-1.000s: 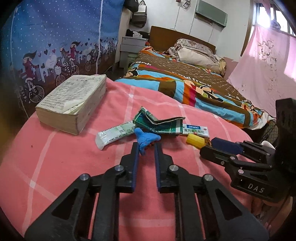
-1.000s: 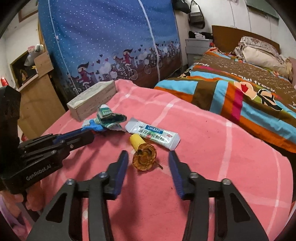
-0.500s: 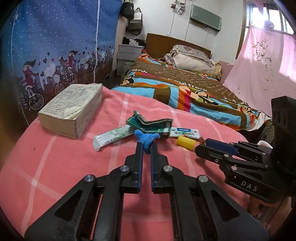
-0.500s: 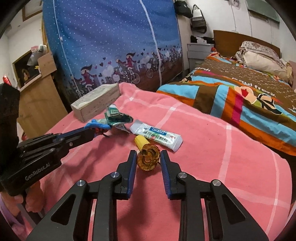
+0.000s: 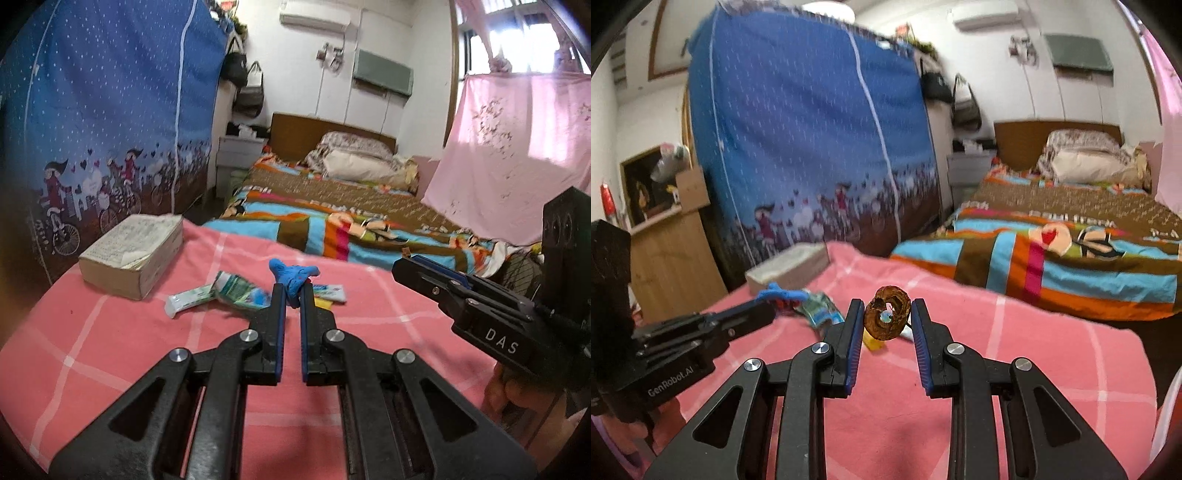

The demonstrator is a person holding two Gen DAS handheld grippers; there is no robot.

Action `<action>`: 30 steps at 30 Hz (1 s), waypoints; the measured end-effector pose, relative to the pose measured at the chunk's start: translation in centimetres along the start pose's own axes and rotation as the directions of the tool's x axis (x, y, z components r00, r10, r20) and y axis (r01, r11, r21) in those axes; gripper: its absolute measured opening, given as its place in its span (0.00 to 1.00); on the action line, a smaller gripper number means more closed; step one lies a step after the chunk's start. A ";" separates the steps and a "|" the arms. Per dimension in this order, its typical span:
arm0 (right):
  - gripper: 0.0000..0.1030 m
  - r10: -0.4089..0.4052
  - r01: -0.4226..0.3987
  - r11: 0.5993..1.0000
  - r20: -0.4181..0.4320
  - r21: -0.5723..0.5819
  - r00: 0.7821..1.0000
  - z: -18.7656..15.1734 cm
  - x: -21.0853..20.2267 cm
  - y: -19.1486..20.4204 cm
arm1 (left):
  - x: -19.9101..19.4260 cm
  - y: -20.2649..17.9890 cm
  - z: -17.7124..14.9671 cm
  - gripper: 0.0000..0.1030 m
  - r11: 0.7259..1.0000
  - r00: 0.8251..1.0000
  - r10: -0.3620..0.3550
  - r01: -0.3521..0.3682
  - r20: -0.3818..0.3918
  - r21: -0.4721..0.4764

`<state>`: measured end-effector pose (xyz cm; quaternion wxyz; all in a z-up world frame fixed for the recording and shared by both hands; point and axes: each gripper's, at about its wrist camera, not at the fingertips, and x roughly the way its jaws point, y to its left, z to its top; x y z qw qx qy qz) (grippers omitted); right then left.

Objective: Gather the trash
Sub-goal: 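Carry both items over the orange bucket and open both grippers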

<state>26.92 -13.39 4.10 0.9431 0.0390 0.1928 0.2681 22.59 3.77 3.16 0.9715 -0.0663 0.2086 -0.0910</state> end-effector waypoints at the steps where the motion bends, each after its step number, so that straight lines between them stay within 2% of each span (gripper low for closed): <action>1: 0.23 -0.001 0.001 1.000 0.027 -0.004 1.000 0.0 -0.5 0.1 | -0.3 -0.2 0.0 0.10 1.000 1.000 -0.002 0.002 0.013 -0.001; 8: 0.23 -0.026 0.027 1.000 0.154 -0.008 0.988 -0.1 -4.0 -0.1 | -2.6 -2.1 -0.1 0.10 1.000 0.993 -0.014 0.012 0.120 0.021; 16: 0.23 -0.077 0.085 0.996 0.233 -0.026 0.969 0.1 -7.1 -1.0 | -4.3 -4.7 0.2 0.10 0.998 0.975 -0.028 0.013 0.221 0.069; 22: 0.23 -0.121 0.141 0.989 0.329 -0.039 0.937 0.4 -10.5 -1.7 | -5.3 -7.1 0.4 0.10 0.992 0.960 -0.048 0.013 0.276 0.128; 30: 0.23 -0.187 0.214 0.976 0.401 -0.024 0.897 0.4 -14.4 -3.5 | -5.2 -11.4 0.8 0.10 0.981 0.948 -0.131 0.081 0.289 0.178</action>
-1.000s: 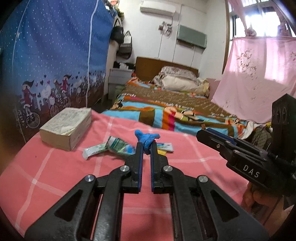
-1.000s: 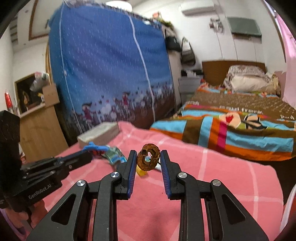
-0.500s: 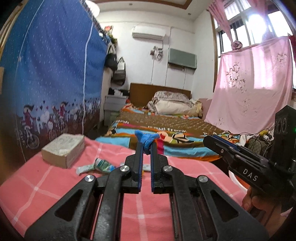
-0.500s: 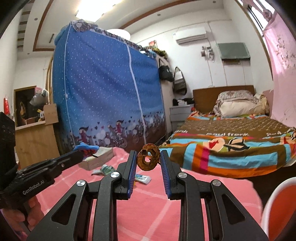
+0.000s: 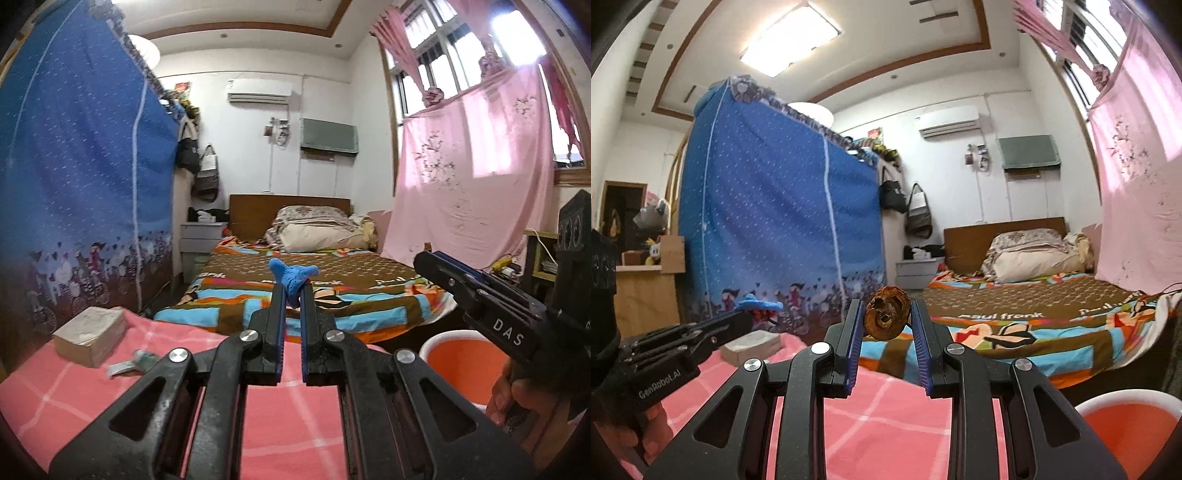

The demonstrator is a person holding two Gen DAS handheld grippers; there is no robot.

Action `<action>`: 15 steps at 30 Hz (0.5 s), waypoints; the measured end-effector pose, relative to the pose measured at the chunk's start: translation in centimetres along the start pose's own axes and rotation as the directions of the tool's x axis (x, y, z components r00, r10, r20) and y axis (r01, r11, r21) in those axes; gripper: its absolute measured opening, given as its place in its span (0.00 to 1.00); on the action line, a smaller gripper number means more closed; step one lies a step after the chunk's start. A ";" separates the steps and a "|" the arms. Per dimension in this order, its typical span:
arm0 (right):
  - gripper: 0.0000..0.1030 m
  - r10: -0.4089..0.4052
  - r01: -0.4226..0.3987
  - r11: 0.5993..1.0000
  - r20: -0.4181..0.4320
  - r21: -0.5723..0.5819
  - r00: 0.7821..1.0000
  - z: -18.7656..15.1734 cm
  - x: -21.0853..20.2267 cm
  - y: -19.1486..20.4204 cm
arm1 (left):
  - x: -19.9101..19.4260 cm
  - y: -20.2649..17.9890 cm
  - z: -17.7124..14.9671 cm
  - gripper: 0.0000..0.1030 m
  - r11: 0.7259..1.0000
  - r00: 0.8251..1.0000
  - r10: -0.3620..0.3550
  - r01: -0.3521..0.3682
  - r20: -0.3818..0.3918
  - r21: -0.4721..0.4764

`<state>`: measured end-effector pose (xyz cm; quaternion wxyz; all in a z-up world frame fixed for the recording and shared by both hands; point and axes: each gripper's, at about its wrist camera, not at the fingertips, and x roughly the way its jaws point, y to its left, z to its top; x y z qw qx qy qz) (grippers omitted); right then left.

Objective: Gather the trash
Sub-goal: 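Carry both items over the orange bucket and open both grippers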

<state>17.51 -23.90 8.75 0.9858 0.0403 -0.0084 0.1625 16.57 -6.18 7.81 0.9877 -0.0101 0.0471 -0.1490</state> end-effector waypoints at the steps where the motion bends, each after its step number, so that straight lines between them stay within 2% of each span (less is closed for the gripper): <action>1: 0.23 -0.010 0.010 1.000 0.005 0.004 1.000 0.1 -0.3 -0.4 | 0.1 -0.5 0.0 0.10 1.000 1.000 -0.009 0.009 0.000 0.005; 8: 0.23 -0.081 0.081 0.996 0.017 0.030 0.997 0.7 -2.1 -3.3 | 1.1 -4.0 0.1 0.10 0.996 0.997 -0.083 0.083 -0.011 0.028; 15: 0.23 -0.149 0.150 0.988 -0.016 0.025 0.989 0.1 -3.6 -5.4 | 2.2 -7.0 -0.3 0.10 0.987 0.987 -0.153 0.155 -0.044 0.035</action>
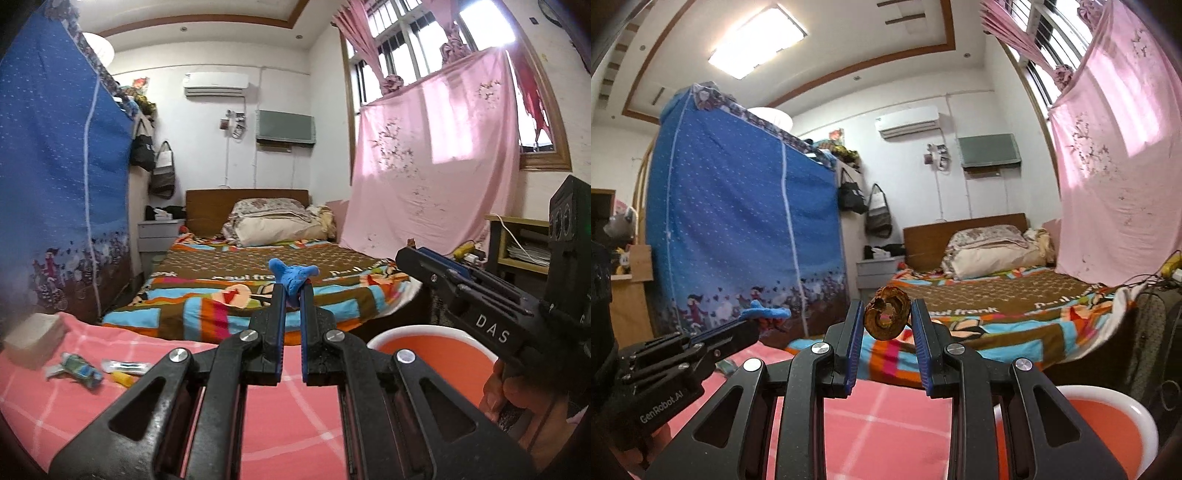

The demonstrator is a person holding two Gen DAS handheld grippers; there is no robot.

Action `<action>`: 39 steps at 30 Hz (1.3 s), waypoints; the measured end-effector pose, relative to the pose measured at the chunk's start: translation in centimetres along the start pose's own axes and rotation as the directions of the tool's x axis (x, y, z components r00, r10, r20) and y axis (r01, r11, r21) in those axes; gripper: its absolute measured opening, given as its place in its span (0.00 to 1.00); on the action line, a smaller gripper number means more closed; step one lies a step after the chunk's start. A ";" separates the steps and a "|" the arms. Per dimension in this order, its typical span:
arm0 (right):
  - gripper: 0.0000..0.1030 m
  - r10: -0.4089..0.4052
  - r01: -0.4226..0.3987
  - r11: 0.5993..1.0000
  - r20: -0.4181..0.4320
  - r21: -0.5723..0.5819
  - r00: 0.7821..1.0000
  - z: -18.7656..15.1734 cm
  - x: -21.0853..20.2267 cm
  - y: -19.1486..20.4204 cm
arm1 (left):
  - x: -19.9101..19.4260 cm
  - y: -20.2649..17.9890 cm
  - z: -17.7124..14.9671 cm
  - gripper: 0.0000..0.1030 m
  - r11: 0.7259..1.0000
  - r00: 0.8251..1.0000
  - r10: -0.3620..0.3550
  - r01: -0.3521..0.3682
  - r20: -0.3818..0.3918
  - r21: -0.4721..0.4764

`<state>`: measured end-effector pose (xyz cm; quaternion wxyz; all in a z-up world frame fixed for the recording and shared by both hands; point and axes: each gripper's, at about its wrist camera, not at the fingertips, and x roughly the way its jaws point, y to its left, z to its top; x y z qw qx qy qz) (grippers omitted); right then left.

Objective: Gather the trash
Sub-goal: 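Carry both items over the orange bucket and open both grippers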

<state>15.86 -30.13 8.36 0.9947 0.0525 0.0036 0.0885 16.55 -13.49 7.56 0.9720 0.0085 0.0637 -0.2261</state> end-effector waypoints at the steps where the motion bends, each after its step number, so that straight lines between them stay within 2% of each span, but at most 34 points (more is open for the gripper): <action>1: 0.23 -0.011 0.011 1.000 -0.007 -0.001 1.000 -0.2 -0.2 -0.4 | 0.2 -0.3 -0.1 0.10 1.000 1.000 -0.009 0.009 -0.006 0.001; 8: 0.23 -0.079 0.080 0.997 -0.060 0.016 0.995 -1.0 -1.2 -3.1 | 1.7 -2.4 -0.8 0.10 0.996 0.994 -0.084 0.084 -0.068 -0.002; 20: 0.24 -0.162 0.171 0.984 -0.137 0.055 0.977 -2.0 -2.2 -6.3 | 4.4 -6.6 -1.5 0.10 0.982 0.966 -0.188 0.190 -0.180 -0.005; 28: 0.24 -0.198 0.222 0.970 -0.208 0.099 0.958 -2.6 -2.4 -8.6 | 6.5 -8.2 -2.3 0.10 0.972 0.930 -0.236 0.227 -0.281 -0.063; 39: 0.24 -0.223 0.278 0.948 -0.297 0.156 0.928 -3.8 -2.5 -11.1 | 8.8 -9.9 -3.1 0.10 0.964 0.878 -0.265 0.242 -0.399 -0.109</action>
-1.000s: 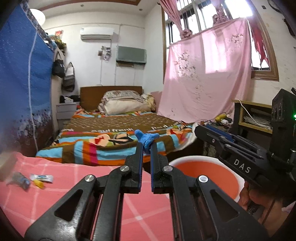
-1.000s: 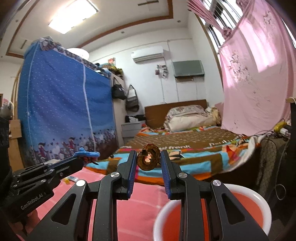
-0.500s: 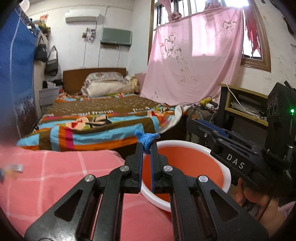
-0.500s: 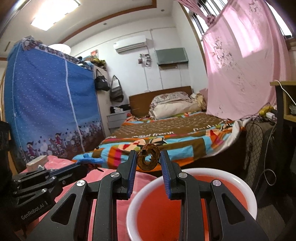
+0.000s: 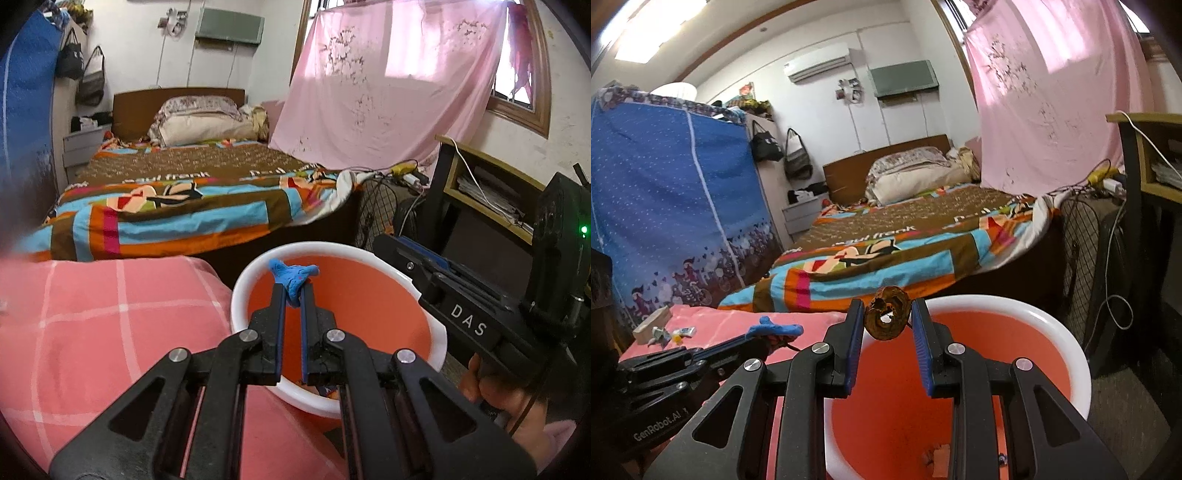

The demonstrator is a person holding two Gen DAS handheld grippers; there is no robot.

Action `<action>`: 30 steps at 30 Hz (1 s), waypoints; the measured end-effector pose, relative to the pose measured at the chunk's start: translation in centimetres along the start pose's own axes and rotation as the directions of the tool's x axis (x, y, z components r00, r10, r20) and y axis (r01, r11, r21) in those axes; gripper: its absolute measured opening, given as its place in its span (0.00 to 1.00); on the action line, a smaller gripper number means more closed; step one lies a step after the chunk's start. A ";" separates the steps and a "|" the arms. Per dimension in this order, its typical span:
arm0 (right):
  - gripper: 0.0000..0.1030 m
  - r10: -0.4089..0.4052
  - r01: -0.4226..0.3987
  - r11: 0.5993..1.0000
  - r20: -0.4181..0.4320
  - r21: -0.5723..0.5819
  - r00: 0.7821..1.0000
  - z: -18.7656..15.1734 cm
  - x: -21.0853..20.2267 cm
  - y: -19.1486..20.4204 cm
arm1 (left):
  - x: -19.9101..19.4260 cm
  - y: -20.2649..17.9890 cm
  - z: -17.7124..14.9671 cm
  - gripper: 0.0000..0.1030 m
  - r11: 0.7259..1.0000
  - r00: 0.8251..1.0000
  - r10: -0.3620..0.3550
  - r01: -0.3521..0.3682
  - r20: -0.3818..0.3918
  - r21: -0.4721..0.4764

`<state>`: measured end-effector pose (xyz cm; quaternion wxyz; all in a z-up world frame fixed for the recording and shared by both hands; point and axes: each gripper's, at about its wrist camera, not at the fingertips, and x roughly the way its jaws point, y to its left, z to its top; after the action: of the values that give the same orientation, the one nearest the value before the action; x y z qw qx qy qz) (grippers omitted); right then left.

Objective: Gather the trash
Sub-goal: 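Carry both items over the orange bucket and open both grippers, then move both grippers back over the bed toward the wrapper and tubes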

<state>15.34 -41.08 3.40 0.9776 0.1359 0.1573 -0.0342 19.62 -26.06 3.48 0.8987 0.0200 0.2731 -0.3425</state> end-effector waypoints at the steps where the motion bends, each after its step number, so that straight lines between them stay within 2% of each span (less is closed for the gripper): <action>1: 0.24 -0.003 0.003 1.000 -0.004 0.004 1.000 0.0 0.0 -0.1 | 0.2 -0.1 0.0 0.10 1.000 1.000 -0.004 0.004 -0.010 -0.002; 11: 0.26 -0.015 0.017 0.999 -0.037 0.038 0.999 -0.1 0.4 -1.1 | 1.1 -0.3 0.1 0.12 0.999 0.998 -0.019 0.017 -0.055 -0.040; 14: 0.35 -0.019 0.020 0.999 -0.038 0.046 0.999 -0.1 0.3 -1.3 | 1.1 -0.3 0.1 0.14 0.999 0.998 -0.018 0.016 -0.057 -0.043; 20: 0.40 -0.027 0.028 0.998 -0.024 0.055 0.999 0.0 0.2 -1.3 | 0.5 0.3 0.1 0.18 0.998 0.999 -0.003 0.001 -0.032 -0.061; 26: 0.45 -0.030 0.030 0.998 0.002 0.053 1.000 0.3 -0.1 -1.1 | -0.5 1.5 0.4 0.32 0.995 0.999 0.045 -0.044 0.009 -0.089; 30: 0.50 -0.029 0.027 0.999 0.036 0.045 0.999 0.8 -0.4 -0.5 | -1.9 2.7 0.6 0.48 0.989 0.994 0.092 -0.085 0.056 -0.117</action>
<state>15.10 -41.74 4.13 0.9764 0.1546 0.1406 -0.0538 20.42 -23.00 4.59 0.9207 -0.0297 0.2635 -0.2864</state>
